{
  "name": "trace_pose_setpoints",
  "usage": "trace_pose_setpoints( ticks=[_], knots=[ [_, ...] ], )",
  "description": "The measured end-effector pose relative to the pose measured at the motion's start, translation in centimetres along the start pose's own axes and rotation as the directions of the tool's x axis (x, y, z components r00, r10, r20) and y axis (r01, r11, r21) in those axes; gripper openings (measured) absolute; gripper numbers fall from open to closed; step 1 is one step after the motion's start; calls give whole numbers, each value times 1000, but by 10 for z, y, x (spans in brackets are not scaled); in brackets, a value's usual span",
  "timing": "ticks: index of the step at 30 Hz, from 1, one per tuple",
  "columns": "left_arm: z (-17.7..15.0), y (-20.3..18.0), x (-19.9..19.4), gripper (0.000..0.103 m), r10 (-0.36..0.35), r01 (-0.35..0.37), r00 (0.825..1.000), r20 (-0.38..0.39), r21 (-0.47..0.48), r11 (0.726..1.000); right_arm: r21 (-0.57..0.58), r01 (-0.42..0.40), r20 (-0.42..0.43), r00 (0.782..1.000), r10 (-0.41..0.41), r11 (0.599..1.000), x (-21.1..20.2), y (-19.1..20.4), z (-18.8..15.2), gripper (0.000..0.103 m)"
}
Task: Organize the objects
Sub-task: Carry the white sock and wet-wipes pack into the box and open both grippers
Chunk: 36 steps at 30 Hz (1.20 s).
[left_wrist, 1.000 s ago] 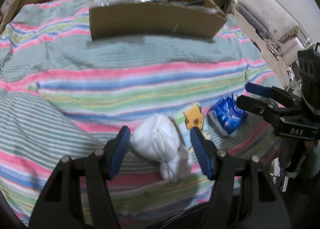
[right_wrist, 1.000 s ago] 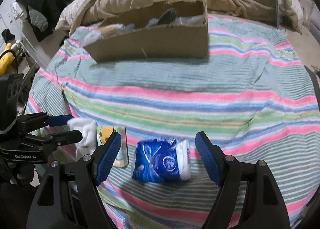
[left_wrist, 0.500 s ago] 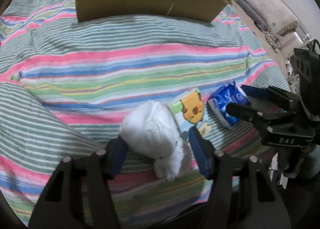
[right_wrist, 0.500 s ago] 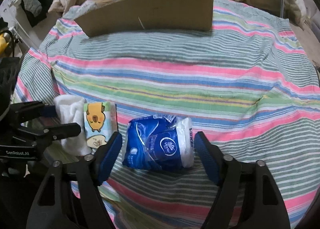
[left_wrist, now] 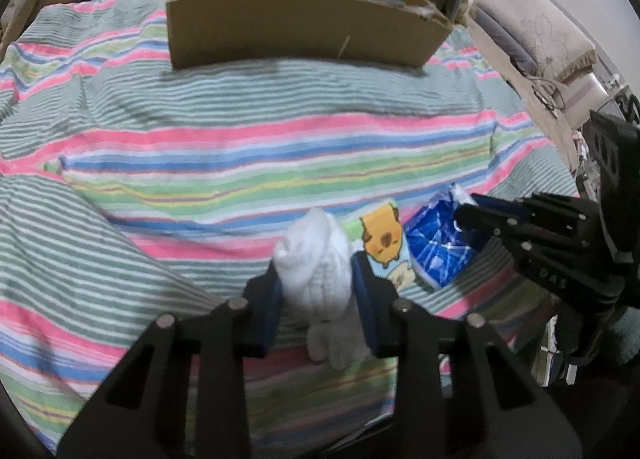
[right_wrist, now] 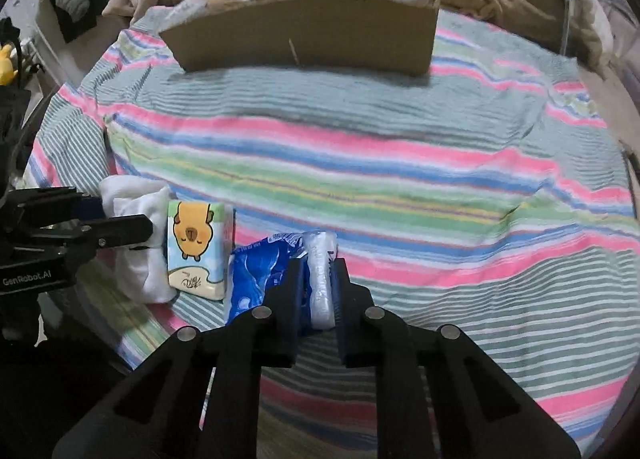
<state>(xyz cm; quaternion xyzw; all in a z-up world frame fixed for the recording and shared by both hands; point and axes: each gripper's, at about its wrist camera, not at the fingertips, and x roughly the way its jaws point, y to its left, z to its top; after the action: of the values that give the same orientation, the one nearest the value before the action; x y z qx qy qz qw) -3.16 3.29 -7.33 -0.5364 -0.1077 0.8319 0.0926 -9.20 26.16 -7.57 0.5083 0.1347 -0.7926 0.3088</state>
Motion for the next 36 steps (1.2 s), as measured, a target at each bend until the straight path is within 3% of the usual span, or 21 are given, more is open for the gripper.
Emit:
trace_pose_setpoints(
  ticks=[8,12,25,36],
  knots=[
    [4,-1,-19,29,-12,11,998,59,15,1000,-16,-9,34,999,9,1000,-14,5,2,12],
    [9,1,-26,29,-9,8,997,70,10,1000,-57,26,76,997,-21,998,-27,12,12,11],
    [41,4,-69,29,18,-19,983,180,7,1000,-97,66,217,975,-44,993,-78,14,63,11],
    [78,14,-91,29,15,-16,966,258,3,1000,-75,71,306,951,-45,995,-93,2,110,11]
  ],
)
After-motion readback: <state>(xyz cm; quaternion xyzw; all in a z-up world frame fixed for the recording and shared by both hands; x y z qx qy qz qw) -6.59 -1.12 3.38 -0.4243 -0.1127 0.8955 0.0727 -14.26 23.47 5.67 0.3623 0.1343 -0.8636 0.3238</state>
